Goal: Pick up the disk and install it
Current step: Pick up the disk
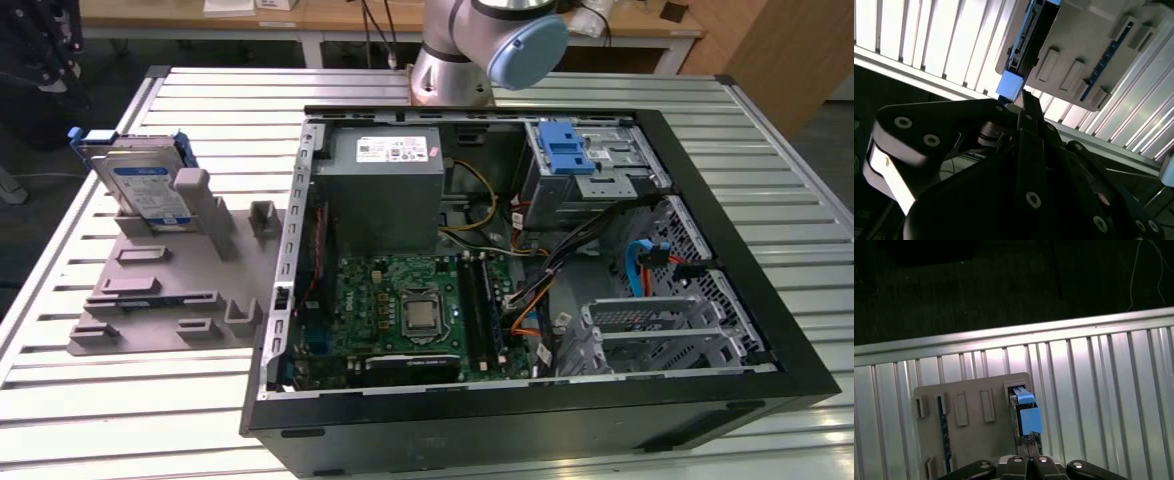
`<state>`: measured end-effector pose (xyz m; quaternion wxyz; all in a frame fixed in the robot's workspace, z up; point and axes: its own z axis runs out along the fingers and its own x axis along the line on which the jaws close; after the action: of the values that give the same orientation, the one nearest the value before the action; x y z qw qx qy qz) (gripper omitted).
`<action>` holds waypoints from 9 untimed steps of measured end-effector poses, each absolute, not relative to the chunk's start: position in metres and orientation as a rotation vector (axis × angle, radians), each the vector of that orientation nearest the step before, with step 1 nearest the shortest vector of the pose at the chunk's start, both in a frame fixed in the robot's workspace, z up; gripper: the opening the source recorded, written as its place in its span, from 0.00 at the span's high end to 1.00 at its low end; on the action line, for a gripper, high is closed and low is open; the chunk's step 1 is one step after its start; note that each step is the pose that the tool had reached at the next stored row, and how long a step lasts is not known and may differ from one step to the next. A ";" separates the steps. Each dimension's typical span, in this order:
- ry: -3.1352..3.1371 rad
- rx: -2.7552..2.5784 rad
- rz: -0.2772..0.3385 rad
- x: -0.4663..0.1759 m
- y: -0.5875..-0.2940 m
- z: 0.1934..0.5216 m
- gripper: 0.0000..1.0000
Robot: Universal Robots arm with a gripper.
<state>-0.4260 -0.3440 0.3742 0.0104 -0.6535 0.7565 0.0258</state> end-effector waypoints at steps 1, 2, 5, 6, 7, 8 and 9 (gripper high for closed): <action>2.361 -2.039 0.081 -0.427 -0.344 0.373 0.89; 2.361 -2.040 0.081 -0.429 -0.345 0.371 0.89; 2.361 -2.040 0.081 -0.430 -0.345 0.368 0.89; 2.361 -2.040 0.081 -0.430 -0.345 0.368 0.89; 2.361 -2.040 0.081 -0.430 -0.345 0.368 0.89; 2.361 -2.040 0.081 -0.430 -0.345 0.368 0.89; 2.361 -2.040 0.081 -0.430 -0.345 0.368 0.89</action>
<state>-0.4299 -0.3451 0.3679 0.0102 -0.6535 0.7565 0.0259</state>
